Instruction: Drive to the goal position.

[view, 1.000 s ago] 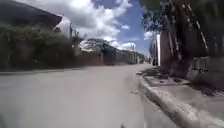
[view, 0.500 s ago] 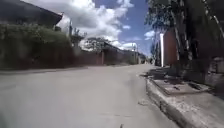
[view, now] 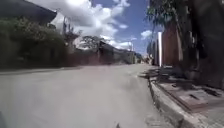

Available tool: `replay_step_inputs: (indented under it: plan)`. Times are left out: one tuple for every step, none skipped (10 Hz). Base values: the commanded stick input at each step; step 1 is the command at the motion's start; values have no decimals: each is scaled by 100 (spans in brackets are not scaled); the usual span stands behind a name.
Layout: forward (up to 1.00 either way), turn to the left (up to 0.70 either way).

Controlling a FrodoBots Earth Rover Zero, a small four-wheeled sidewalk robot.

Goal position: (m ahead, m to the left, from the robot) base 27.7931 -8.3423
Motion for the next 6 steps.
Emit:
replay_step_inputs:
  plan:
    - [100, 0]
    - [100, 0]
    - [100, 0]
    - [100, 0]
    - [100, 0]
    - [100, 0]
